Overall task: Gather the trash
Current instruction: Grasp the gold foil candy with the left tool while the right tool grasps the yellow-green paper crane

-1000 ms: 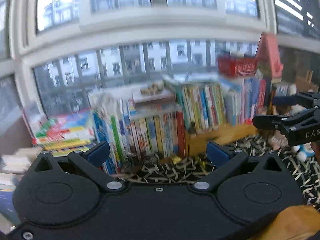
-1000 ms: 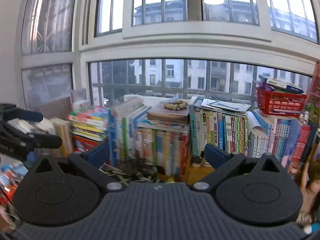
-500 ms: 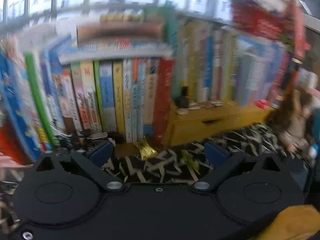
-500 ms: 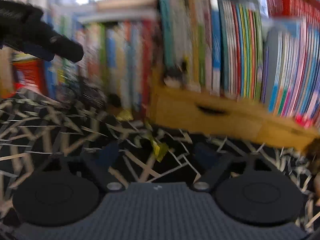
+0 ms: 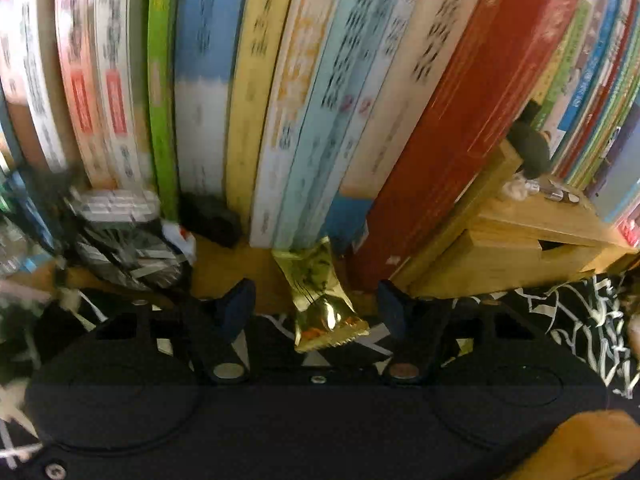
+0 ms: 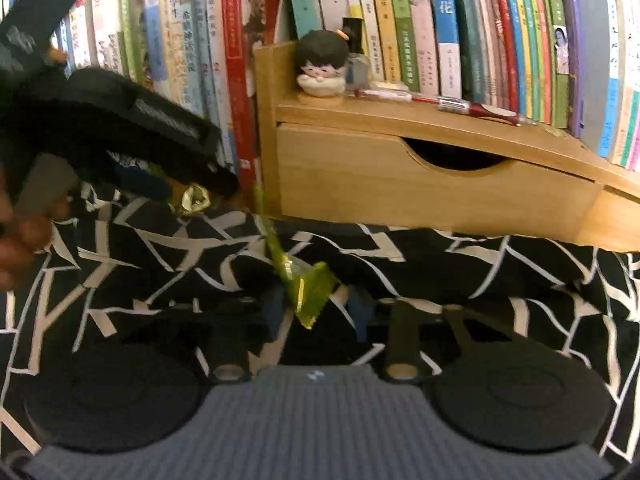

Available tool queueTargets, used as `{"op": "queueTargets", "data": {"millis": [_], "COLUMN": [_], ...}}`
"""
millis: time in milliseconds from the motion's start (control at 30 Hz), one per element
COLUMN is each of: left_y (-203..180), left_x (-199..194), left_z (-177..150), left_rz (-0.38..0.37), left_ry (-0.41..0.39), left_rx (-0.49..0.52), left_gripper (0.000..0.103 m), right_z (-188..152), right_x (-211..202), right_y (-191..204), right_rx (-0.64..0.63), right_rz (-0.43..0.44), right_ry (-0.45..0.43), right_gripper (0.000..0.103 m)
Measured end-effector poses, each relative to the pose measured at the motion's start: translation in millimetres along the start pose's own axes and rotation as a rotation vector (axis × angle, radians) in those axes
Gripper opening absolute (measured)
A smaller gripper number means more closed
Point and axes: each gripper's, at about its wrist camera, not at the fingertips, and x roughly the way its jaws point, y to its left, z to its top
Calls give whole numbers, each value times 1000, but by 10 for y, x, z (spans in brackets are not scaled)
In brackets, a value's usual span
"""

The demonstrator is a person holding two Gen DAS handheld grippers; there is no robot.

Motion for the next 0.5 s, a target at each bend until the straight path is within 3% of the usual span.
{"op": "queueTargets", "data": {"millis": [133, 233, 500], "left_y": [88, 137, -54], "left_x": [50, 64, -267], "left_z": [-80, -109, -228], "left_rz": [-7, -5, -8], "left_ry": [-39, -47, -138], "left_rx": [-51, -82, 26], "left_gripper": [31, 28, 28], "right_z": [-9, -44, 18], "right_x": [-15, -47, -329], "right_y": [42, 68, 2], "right_rx": [-17, -20, -23], "right_rz": [23, 22, -11], "right_ry": [-23, -46, -120], "right_gripper": [19, 14, 11]}}
